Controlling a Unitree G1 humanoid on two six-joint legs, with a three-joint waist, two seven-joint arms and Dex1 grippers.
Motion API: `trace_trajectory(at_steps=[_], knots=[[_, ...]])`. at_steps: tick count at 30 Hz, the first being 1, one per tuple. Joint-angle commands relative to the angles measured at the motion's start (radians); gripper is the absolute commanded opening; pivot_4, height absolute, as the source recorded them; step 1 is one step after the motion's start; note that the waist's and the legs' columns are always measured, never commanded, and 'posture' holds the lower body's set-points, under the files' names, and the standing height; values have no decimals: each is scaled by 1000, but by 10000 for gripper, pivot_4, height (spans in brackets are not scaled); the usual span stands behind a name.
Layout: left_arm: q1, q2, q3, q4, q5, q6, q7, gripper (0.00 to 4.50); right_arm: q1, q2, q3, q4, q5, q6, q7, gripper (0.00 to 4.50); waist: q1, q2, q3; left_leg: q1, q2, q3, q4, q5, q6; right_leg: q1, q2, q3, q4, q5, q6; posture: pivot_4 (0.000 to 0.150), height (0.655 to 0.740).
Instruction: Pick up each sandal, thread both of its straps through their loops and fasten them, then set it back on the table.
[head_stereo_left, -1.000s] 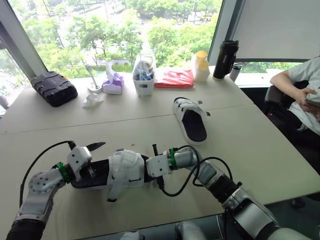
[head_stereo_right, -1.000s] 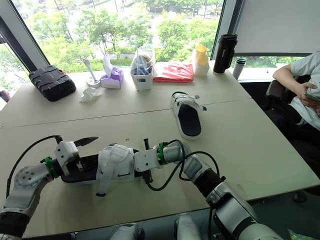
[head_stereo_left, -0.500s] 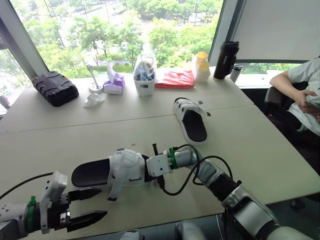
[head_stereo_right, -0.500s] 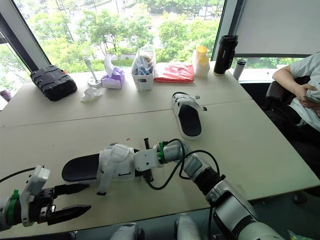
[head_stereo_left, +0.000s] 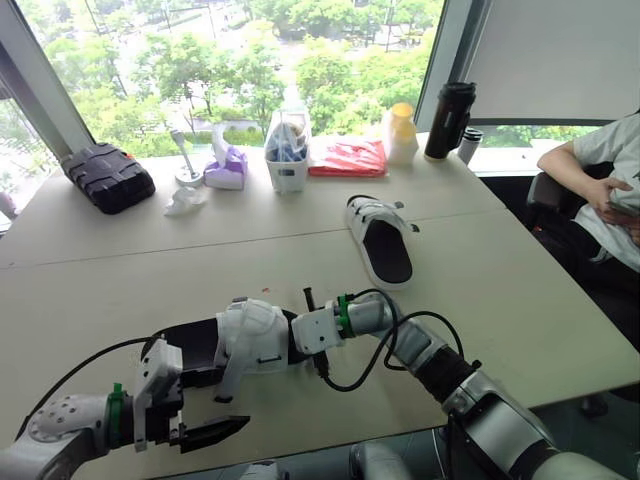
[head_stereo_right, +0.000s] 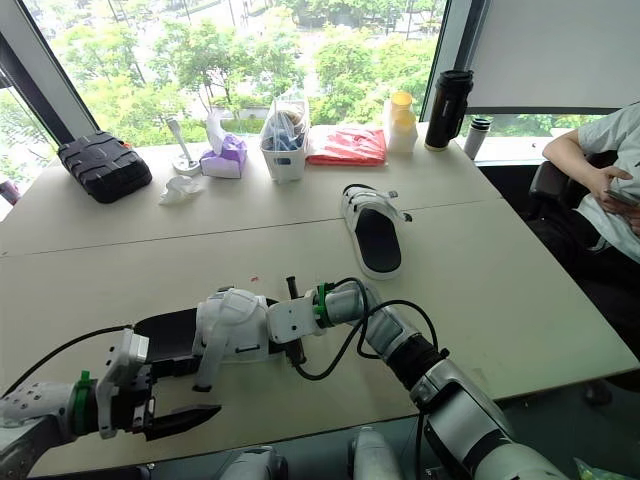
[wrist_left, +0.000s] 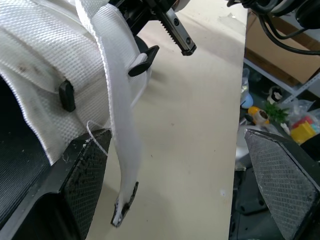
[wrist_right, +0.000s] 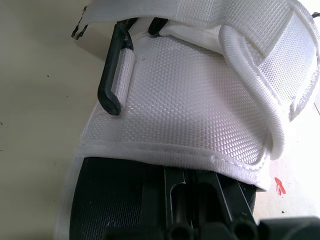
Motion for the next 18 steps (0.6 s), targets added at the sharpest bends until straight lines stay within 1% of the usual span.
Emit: trace_trajectory(at_steps=[1,3,5,6,11,13,15,18], knots=[[-16,-8,-16,8,14,-6,-2,43859,31,-17,37,48,-46,33,23,0,0,0,0,0,0,0,0,0,0,0,0,0,0,0,0,1500,7400],[-25,-14,-21,14,19,-7,-1,38631,31,-17,37,47,-47,35,23,0,0,0,0,0,0,0,0,0,0,0,0,0,0,0,0,1500,7400],[-36,-23,-25,17,18,-3,5,31128,33,-16,37,44,-47,37,22,0,0,0,0,0,0,0,0,0,0,0,0,0,0,0,0,1500,7400],[-41,-28,-25,19,16,1,10,25086,36,-16,37,41,-46,39,22,0,0,0,0,0,0,0,0,0,0,0,0,0,0,0,0,1500,7400],[-52,-39,-13,28,-5,25,16,274,42,-15,38,36,-47,44,21,0,0,0,0,0,0,0,0,0,0,0,0,0,0,0,0,1500,7400],[-62,-38,-8,24,-30,53,14,274,43,-15,38,35,-47,45,21,0,0,0,0,0,0,0,0,0,0,0,0,0,0,0,0,1500,7400],[-76,-40,1,10,-81,104,18,274,43,-14,38,36,-47,45,20,0,0,0,0,0,0,0,0,0,0,0,0,0,0,0,0,1500,7400],[-135,-43,24,-3,-204,210,42,274,39,-11,37,39,-47,45,19,0,0,0,0,0,0,0,0,0,0,0,0,0,0,0,0,1500,7400]])
